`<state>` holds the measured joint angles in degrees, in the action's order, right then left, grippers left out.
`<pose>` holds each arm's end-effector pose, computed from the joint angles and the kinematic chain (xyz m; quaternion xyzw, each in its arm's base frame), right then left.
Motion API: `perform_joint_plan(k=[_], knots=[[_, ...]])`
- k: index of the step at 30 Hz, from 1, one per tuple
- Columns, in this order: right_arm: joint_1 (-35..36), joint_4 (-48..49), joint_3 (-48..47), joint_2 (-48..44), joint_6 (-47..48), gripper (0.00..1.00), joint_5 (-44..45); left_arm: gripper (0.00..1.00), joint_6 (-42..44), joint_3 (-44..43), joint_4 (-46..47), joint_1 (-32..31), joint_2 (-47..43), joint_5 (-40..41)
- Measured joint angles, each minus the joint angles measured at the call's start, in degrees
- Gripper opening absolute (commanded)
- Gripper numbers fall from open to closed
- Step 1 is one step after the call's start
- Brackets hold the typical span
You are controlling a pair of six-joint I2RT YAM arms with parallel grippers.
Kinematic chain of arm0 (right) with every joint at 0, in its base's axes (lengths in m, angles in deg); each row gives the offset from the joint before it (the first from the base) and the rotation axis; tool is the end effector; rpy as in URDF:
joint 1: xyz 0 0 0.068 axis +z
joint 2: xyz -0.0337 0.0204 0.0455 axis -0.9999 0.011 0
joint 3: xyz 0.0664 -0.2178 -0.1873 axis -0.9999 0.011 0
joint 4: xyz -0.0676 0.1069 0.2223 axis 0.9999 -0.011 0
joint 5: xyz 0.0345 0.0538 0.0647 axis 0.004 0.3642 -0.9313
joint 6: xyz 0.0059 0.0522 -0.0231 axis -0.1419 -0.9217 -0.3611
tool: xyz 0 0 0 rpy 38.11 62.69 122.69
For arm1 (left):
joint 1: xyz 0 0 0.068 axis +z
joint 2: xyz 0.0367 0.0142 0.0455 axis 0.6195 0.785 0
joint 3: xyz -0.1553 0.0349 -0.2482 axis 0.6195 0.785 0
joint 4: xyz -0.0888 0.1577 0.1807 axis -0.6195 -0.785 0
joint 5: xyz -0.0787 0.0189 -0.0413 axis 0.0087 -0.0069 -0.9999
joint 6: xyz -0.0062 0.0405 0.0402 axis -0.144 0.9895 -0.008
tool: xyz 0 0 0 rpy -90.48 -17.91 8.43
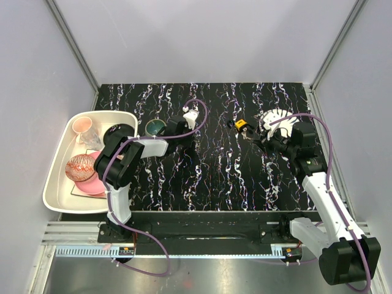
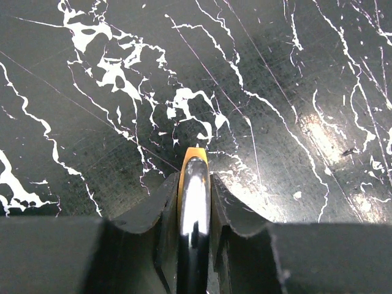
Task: Unlock with the key
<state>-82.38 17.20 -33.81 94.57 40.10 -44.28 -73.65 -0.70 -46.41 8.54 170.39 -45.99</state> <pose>0.1907 0.0479 0.3205 -0.3882 0.7077 0.1735 0.5643 0.3554 -0.2052 0.1679 0.2295 0.8586 -0.1410 0.4362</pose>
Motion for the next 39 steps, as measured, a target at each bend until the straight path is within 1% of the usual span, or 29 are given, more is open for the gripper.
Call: perform_joint_plan(k=[8,11,16,21,24,30,33,39], knots=[[-0.44,0.04,0.17,0.0,0.02,0.0,0.04,0.0,0.22,-1.16,-1.36,0.09,0.37,-1.07],[-0.46,-0.07,0.17,0.02,0.31,0.0,0.24,0.0,0.02,-2.12,-5.29,0.42,-0.5,-4.79],[-0.5,-1.97,-0.74,0.02,1.64,0.0,0.61,0.0,0.11,-6.03,-16.2,0.46,-2.86,-11.69],[-0.66,-9.94,-5.97,0.94,4.37,0.0,0.04,0.0,0.17,-7.91,-22.58,0.57,-8.63,-16.96],[-1.86,-14.34,-9.94,2.27,5.7,0.0,-0.46,0.0,0.04,-7.91,-24.52,0.83,-12.46,-19.67],[-3.15,-17.92,-14.56,5.07,6.29,0.0,-1.99,0.0,-0.44,-7.78,-25.22,1.16,-17.44,-23.71],[-3.13,-17.97,-15.26,5.38,5.77,0.0,-3.56,0.0,-0.42,-7.82,-26.27,1.53,-17.79,-25.9],[-3.13,-15.23,-15.3,3.91,1.64,0.0,-5.77,0.0,-1.79,-10.12,-30.45,3.52,-17.68,-35.5]])
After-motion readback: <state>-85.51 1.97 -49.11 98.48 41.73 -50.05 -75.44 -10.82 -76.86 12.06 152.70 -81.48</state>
